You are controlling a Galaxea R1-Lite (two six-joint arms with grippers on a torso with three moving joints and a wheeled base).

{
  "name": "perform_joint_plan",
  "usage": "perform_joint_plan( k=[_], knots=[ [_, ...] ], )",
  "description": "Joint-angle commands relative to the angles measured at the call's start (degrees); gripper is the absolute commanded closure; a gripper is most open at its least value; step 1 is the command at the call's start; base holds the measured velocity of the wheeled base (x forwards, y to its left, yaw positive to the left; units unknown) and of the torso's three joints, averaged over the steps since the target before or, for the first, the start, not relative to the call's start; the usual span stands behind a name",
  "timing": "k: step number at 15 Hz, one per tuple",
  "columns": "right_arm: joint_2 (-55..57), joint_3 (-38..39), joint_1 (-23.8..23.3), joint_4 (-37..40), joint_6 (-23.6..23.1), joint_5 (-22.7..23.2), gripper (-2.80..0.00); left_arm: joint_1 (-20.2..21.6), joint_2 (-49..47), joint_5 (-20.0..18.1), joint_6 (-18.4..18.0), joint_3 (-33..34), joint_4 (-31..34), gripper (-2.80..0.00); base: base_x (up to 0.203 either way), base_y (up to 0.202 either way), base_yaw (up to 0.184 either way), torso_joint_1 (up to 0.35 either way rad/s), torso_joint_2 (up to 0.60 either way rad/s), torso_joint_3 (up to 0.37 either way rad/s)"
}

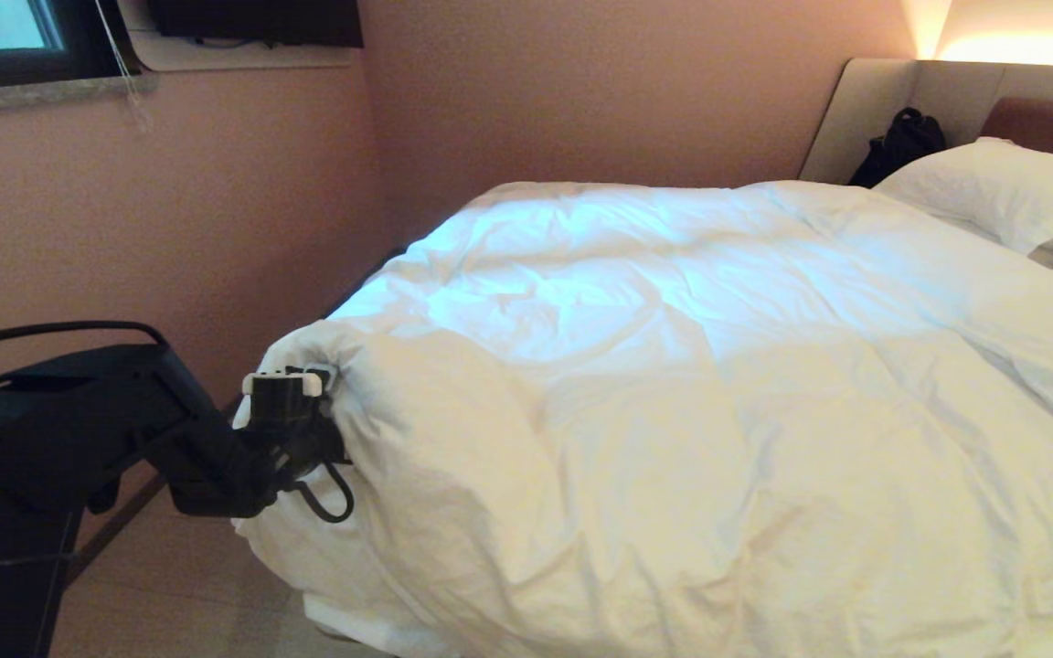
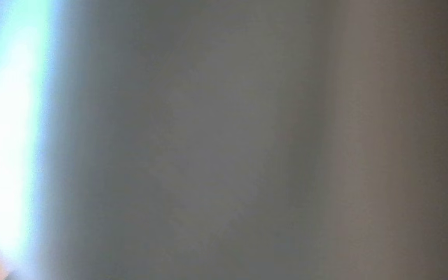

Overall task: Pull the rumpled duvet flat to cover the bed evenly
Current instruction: Flatten the corners of the folded blanket

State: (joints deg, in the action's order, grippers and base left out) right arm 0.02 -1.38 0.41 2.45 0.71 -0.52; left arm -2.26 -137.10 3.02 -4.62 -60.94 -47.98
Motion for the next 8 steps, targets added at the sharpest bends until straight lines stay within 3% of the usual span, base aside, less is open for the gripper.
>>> perform_joint_plan(
  k=[1,6,7,8],
  knots=[
    [0.0,0.0,0.0,0.0,0.0,0.0,0.00,0.1,-0.8,0.1,0.0,-0.1,-0.1,-2.80,0.000,0.000,0.000,0.000,0.00,0.000],
    [0.0,0.0,0.0,0.0,0.0,0.0,0.00,0.0,-1.0,0.1,-0.6,0.3,-0.2,-2.80,0.000,0.000,0.000,0.000,0.00,0.000],
    [0.0,0.0,0.0,0.0,0.0,0.0,0.00,0.0,-0.8,0.1,-0.7,0.6,-0.2,0.00,0.000,0.000,0.000,0.000,0.00,0.000],
    [0.0,0.0,0.0,0.0,0.0,0.0,0.00,0.1,-0.8,0.1,-0.7,0.4,-0.1,0.00,0.000,0.000,0.000,0.000,0.00,0.000]
  ],
)
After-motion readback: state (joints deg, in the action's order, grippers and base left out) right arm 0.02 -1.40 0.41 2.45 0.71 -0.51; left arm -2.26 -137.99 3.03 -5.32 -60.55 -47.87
